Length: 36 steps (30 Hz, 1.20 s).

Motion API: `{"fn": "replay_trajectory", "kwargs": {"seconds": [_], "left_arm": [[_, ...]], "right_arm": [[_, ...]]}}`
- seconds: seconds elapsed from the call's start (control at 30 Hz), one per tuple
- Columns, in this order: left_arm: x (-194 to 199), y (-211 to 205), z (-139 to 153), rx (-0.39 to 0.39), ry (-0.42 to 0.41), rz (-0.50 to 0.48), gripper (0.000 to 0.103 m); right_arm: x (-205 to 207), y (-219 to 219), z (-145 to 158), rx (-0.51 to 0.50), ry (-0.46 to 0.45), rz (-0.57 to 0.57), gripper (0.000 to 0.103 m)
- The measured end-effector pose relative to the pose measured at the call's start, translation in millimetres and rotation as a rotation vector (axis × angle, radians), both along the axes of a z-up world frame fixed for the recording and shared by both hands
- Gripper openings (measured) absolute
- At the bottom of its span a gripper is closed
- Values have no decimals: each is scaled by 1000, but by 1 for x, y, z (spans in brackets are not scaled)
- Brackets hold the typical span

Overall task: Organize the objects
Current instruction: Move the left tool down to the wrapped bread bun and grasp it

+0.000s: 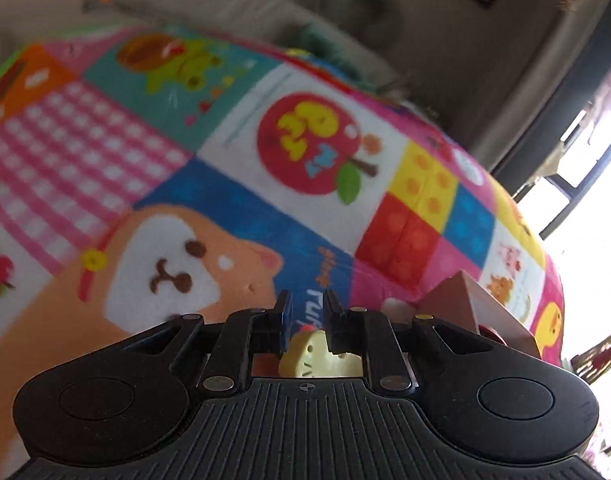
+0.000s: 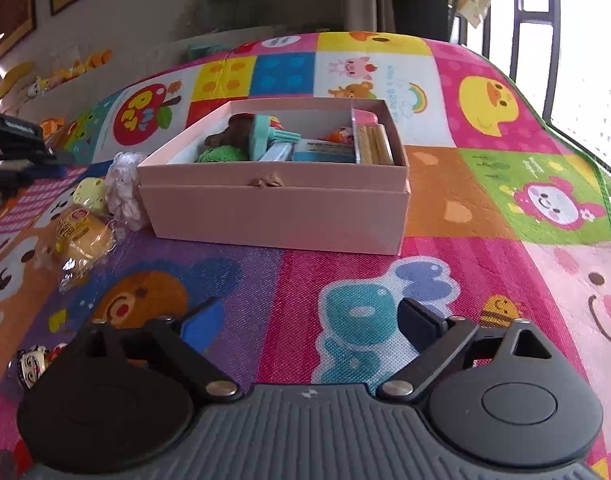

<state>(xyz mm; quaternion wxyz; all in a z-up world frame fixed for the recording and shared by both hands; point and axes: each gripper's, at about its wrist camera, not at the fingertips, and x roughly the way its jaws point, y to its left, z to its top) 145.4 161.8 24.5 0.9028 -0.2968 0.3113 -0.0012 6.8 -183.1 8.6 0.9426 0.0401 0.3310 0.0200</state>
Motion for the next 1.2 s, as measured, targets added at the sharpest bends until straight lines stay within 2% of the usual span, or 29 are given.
{"fn": "replay_trajectory", "kwargs": {"seconds": [0.07,0.2,0.4,0.47,0.53,0.63,0.73,0.97,1.03,1.1,1.13,1.2], "left_arm": [[11,-5,-9,-25,35,-30,19],[4,-27,-11,18,42,-157,19],[-34,-46,-13,30,91,-368,19],[-51,-44,-11,35,79,-406,19],[-71,-37,-1,96,16,-390,19],[-101,-25,21,235,-69,-366,19],[-122,-18,29,314,-35,-417,19],[-173,-47,17,454,71,-685,20],[-182,-64,11,521,80,-736,23],[-189,-80,5,598,60,-764,33],[-192,-87,5,621,52,-776,35],[-192,-95,4,620,45,-796,35]], "right_arm": [[2,-5,-1,27,13,-16,99],[4,-9,-3,61,27,-22,101],[4,-9,-4,64,30,-20,103],[4,-9,-4,64,32,-21,103],[5,-8,-5,59,36,-20,103],[6,-7,-5,49,40,-16,103],[6,-7,-5,43,43,-16,103],[6,-4,-6,25,49,-16,103],[6,-3,-6,18,52,-16,103],[7,-2,-6,13,56,-15,103],[8,-2,-6,9,59,-14,103],[8,-1,-6,1,64,-11,103]]}}
